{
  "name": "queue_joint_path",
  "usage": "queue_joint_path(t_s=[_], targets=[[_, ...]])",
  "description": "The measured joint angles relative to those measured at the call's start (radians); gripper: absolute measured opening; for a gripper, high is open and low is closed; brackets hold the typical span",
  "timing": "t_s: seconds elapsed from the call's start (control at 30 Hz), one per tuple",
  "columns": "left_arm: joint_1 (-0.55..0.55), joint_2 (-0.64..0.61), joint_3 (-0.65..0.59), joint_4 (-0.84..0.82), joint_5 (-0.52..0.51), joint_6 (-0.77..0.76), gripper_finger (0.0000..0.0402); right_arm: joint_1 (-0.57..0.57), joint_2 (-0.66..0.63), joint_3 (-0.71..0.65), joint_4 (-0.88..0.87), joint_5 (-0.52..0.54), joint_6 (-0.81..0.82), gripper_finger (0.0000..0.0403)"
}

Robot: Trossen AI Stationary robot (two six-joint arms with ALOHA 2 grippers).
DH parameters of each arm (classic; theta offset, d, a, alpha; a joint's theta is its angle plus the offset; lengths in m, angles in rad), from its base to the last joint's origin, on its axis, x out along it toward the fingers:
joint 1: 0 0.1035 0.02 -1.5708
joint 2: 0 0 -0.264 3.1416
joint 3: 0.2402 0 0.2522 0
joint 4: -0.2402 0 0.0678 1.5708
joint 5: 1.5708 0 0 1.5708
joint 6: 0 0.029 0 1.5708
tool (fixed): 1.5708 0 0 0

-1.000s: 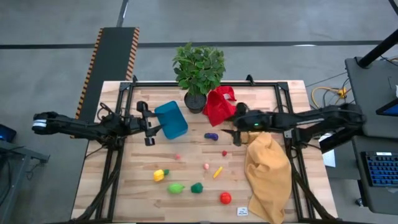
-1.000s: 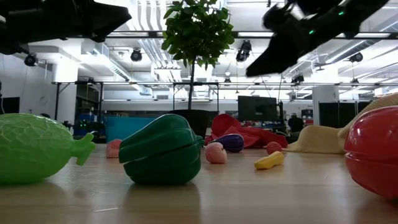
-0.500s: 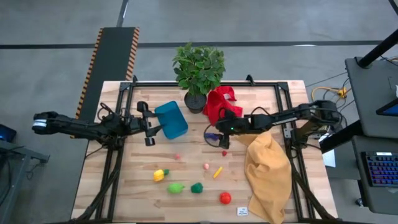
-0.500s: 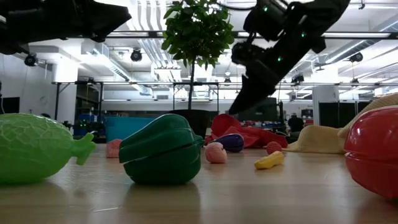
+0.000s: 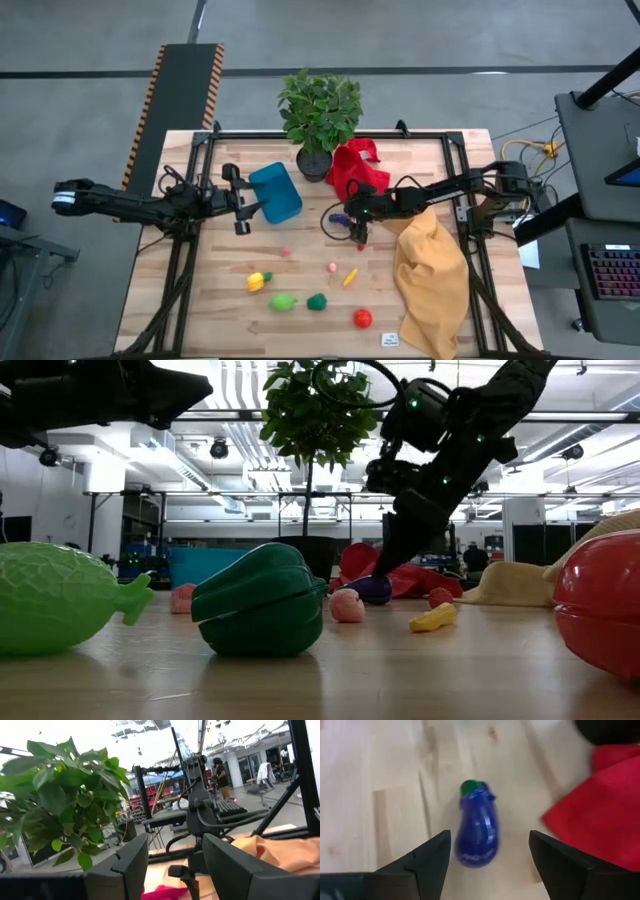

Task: Pick and placing Produce into tupperware
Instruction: Put the purple eggplant into the blue bin

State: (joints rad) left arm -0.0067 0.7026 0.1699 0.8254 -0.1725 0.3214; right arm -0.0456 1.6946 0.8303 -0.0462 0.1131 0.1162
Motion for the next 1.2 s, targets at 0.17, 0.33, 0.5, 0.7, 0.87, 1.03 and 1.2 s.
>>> queue_joint_path(t_s=[0.17,0.33,0.5,0.7,0.87,1.03,1.2], targets=[[0.000,0.007,0.000,0.001,0.000,0.000,0.0173,0.005,0.050,0.001,0.037,-0.035,0.000,0.0260],[0.000,0.013,0.000,0.002,0.000,0.000,0.0173,0.004,0.091,0.001,0.079,-0.038,0.000,0.0259],[0.000,0.016,0.000,0.004,0.000,0.000,0.0173,0.004,0.107,0.001,0.092,-0.037,0.002,0.0257],[0.000,0.022,0.000,0.006,0.000,0.000,0.0173,0.004,0.109,0.004,0.090,-0.033,0.015,0.0227],[0.000,0.022,0.000,0.004,0.000,0.000,0.0173,0.004,0.111,0.014,0.086,-0.034,0.006,0.0180],[0.000,0.017,0.000,0.002,0.000,0.000,0.0173,0.004,0.111,0.024,0.089,-0.034,-0.001,0.0134],[0.000,0.015,-0.001,0.002,-0.002,0.000,0.0173,0.004,0.111,0.051,0.080,-0.034,-0.004,0.0109]])
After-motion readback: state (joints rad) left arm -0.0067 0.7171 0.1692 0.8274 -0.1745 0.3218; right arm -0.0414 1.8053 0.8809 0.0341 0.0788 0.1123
